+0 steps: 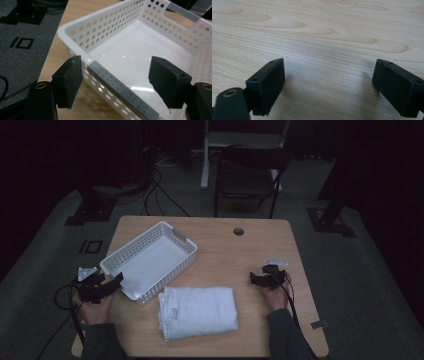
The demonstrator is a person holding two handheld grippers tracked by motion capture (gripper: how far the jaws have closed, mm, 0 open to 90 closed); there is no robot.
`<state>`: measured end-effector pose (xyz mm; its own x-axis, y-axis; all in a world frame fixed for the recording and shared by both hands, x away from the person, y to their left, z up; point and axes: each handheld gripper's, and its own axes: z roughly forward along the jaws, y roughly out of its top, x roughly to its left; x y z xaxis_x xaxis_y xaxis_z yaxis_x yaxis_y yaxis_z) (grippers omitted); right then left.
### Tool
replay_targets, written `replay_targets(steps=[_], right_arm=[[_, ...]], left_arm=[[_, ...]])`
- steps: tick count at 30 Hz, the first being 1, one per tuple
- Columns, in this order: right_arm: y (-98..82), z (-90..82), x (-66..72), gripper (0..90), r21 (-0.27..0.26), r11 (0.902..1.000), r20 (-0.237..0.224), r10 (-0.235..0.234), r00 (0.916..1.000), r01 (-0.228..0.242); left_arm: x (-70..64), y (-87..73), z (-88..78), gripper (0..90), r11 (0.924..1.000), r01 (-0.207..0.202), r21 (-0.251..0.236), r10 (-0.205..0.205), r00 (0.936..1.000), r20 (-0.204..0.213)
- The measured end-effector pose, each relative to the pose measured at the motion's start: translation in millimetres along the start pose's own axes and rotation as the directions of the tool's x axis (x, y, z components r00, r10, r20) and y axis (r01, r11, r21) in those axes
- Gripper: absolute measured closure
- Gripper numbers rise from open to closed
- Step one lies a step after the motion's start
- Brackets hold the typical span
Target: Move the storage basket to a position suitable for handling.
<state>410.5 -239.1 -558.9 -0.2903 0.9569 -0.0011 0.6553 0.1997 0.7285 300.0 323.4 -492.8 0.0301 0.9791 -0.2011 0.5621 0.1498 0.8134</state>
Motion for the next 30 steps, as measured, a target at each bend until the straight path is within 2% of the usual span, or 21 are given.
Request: replay_targets(steps=[5,9,13,20,25,30], right_arm=[[-0.7,-0.7,0.4,11.1,-0.001,1.0,-0.002,0.001,1.0,-0.001],[-1.1,-1.0,0.5,11.1,-0.001,1.0,-0.004,0.001,1.0,-0.001],[-1.4,-1.5,0.8,12.0,-0.001,1.0,-0.004,-0.001,1.0,0.001],[-2.3,-2.6,2.3,13.8,-0.006,1.0,-0.006,-0.004,1.0,0.004],[-2.5,-2.8,2.7,13.9,-0.006,1.0,-0.005,-0.004,1.0,0.004],[-2.9,-3.1,3.2,14.1,-0.008,1.0,-0.006,-0.005,1.0,0.005]], left_arm=[[-5.5,-6.5,0.6,25.9,0.9998,-0.001,0.022,0.0,0.9996,0.028],[-11.8,-10.1,3.3,25.6,0.9985,-0.031,0.046,0.031,0.9995,0.007],[-13.3,-12.8,8.3,29.0,0.9951,-0.034,0.093,0.035,0.9994,-0.008],[-16.7,-11.6,10.6,32.0,0.9952,-0.035,0.091,0.038,0.999,-0.026],[-26.1,-8.2,15.8,34.0,0.9926,-0.079,0.092,0.082,0.9962,-0.029],[-38.3,-4.2,24.9,35.5,0.9908,-0.102,0.088,0.104,0.9944,-0.017]])
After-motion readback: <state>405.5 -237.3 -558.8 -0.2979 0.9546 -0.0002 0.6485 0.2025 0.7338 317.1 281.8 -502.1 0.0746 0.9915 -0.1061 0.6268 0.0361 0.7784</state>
